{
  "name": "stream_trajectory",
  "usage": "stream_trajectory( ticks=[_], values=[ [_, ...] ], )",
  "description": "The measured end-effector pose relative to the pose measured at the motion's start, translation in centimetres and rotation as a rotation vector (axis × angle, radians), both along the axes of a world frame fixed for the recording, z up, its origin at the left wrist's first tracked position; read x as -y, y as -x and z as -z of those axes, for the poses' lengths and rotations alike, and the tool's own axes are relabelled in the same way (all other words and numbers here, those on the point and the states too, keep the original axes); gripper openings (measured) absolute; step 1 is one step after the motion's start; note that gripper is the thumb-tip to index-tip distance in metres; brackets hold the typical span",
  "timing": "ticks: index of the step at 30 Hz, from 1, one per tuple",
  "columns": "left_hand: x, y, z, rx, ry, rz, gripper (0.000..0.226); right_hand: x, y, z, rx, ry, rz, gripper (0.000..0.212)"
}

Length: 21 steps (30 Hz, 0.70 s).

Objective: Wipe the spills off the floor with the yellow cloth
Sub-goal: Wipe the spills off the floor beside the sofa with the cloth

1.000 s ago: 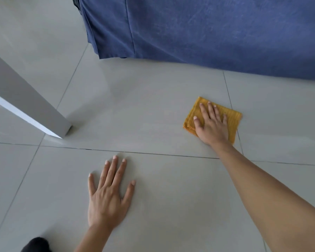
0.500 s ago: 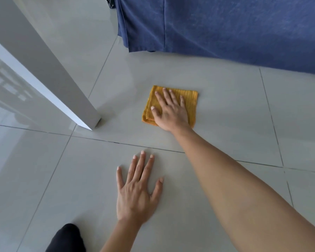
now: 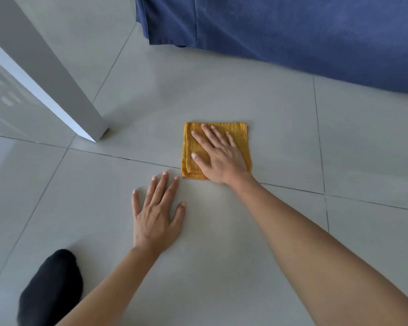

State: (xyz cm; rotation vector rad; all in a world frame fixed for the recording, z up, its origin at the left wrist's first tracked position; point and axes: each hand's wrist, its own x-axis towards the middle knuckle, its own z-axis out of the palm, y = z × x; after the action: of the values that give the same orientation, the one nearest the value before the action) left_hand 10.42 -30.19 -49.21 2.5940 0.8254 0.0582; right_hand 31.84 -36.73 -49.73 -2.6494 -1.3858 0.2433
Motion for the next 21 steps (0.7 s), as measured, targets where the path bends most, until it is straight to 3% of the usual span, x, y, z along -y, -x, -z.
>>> stream_trajectory(
  ticks=[14, 21],
  values=[
    [8.5, -4.6, -0.2, -0.030, 0.020, -0.022, 0.077, 23.0, -7.0, -0.3, 0.037, 0.069, 0.335, 0.064],
    [10.8, -5.8, -0.3, -0.064, -0.005, 0.045, 0.068, 31.8, -9.8, -0.2, 0.043, 0.084, 0.479, 0.067]
  ],
)
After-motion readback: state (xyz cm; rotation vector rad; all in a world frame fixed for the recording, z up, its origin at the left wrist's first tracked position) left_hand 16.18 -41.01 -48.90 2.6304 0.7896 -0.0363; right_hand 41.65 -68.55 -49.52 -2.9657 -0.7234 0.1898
